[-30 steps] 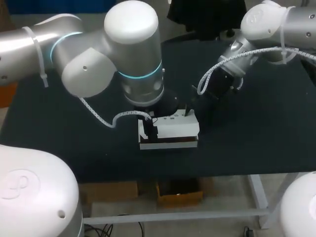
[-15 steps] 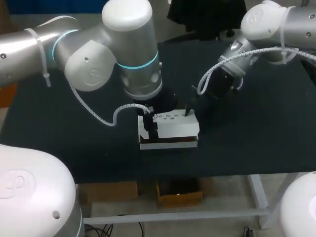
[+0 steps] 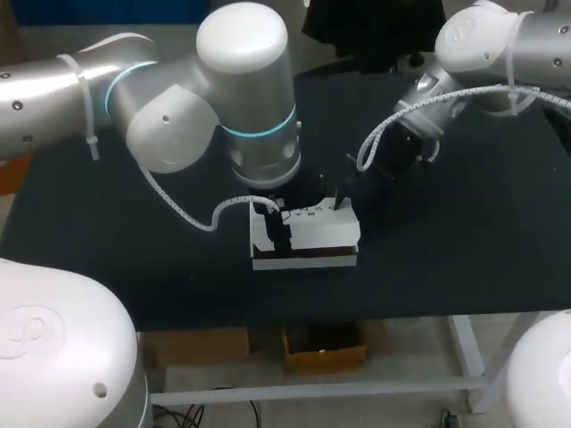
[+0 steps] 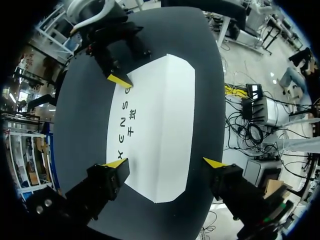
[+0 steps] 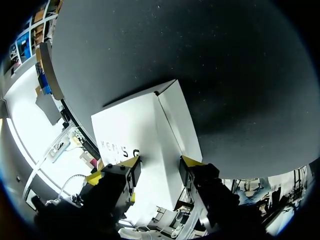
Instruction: Assemble the packaging by folding the flat box into shape, placing the metal phone stand inside, and closing the box properly
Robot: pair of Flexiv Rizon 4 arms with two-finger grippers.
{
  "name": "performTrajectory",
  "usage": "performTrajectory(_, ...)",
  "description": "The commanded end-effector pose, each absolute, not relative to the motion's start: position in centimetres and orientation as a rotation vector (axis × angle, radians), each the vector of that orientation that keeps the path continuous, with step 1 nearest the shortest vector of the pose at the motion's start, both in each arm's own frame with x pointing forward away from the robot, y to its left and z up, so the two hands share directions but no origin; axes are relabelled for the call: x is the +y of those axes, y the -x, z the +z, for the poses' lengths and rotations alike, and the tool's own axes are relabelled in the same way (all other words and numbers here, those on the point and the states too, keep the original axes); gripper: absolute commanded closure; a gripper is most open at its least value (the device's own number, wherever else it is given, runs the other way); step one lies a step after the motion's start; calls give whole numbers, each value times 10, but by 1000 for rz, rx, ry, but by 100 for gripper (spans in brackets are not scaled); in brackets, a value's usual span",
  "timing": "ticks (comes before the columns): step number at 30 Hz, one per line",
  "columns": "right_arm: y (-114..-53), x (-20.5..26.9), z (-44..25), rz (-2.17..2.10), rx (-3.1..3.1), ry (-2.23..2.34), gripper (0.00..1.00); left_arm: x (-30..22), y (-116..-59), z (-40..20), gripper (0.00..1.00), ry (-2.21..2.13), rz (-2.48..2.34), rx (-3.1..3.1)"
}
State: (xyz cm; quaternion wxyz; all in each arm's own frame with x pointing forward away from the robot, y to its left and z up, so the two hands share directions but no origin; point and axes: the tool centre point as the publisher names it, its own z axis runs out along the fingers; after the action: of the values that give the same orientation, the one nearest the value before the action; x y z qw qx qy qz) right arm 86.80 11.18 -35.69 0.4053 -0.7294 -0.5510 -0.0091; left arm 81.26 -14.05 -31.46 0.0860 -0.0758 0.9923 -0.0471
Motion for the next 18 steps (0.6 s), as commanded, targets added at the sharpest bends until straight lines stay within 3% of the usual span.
performTrajectory(1,-868,111,-358,-21,-1390,1835,53,-144,-813,-319,6,239,-131,2945)
performTrajectory(15,-868,111,-358,-21,-1390,1835,53,-143,-822,-328,13,267,-140,2909)
performTrajectory(18,-868,111,-358,-21,-1390,1835,53,-142,-825,-330,18,269,-142,2906)
